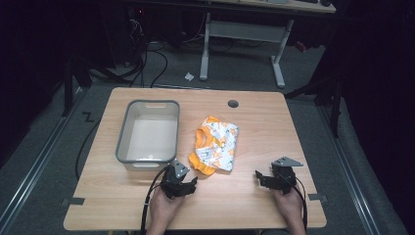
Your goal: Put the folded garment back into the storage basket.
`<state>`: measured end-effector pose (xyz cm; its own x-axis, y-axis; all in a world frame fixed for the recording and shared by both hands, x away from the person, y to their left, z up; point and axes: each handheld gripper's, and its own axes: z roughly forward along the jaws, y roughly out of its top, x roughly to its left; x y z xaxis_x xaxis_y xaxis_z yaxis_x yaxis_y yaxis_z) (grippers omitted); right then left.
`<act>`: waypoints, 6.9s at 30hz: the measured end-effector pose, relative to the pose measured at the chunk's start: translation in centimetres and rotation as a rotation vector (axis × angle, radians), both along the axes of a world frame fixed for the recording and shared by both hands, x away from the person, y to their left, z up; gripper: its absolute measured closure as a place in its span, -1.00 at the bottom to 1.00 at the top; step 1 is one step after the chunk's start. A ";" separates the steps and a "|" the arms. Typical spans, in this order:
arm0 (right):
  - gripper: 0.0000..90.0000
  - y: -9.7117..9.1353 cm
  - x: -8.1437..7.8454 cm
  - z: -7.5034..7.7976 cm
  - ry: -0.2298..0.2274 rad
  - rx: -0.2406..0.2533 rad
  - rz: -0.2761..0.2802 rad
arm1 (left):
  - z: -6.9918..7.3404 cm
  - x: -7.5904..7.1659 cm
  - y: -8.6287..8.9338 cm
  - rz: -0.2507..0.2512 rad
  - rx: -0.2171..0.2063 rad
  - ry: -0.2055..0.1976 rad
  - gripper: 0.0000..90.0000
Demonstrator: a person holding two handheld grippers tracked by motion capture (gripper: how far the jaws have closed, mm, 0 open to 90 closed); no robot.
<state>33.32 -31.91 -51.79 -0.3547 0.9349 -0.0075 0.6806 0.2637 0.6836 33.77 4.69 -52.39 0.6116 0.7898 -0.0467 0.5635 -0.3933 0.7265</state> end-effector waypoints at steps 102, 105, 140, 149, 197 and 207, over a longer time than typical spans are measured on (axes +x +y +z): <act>-0.48 0.0 0.0 0.0 0.000 -0.001 0.003 | 6.3 2.5 -3.2 -0.036 -0.056 0.081 -0.34; -0.47 0.0 0.0 0.0 -0.001 -0.001 0.004 | 6.4 2.8 -3.5 -0.037 -0.045 0.079 -0.35; -0.47 0.0 0.0 0.0 -0.002 -0.001 0.006 | 5.7 8.3 -5.6 0.035 -0.052 0.079 -0.39; -0.47 0.0 0.0 0.0 -0.001 -0.001 0.004 | 5.0 9.1 -6.7 0.048 -0.001 0.076 -0.42; -0.47 0.0 0.0 0.0 -0.001 -0.002 0.004 | 2.0 10.9 -8.4 -0.034 0.013 0.163 0.68; -0.47 0.0 0.0 0.0 0.000 -0.001 0.004 | 3.0 10.4 -8.1 -0.061 -0.023 0.141 0.73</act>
<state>33.31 -31.91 -51.78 -0.3587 0.9334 -0.0083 0.6793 0.2672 0.6835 44.20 -3.39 -49.36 0.6444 0.7492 -0.1532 0.6362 -0.4141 0.6510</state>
